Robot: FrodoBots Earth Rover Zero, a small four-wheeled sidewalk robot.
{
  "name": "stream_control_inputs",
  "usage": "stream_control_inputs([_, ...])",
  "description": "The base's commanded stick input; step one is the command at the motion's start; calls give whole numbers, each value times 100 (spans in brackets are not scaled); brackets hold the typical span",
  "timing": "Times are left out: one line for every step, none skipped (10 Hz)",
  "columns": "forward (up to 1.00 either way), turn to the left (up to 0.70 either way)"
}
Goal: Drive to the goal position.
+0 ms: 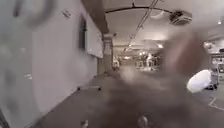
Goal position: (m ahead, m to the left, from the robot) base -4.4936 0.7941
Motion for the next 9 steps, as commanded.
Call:
stream_control_inputs([70,-14])
stream_control_inputs([70,-14])
stream_control_inputs([62,-18])
stream_control_inputs([51,-24])
stream_control_inputs([45,-27])
stream_control_inputs([45,-27])
stream_control_inputs([45,-27])
stream_control_inputs([45,-27])
stream_control_inputs([45,-27])
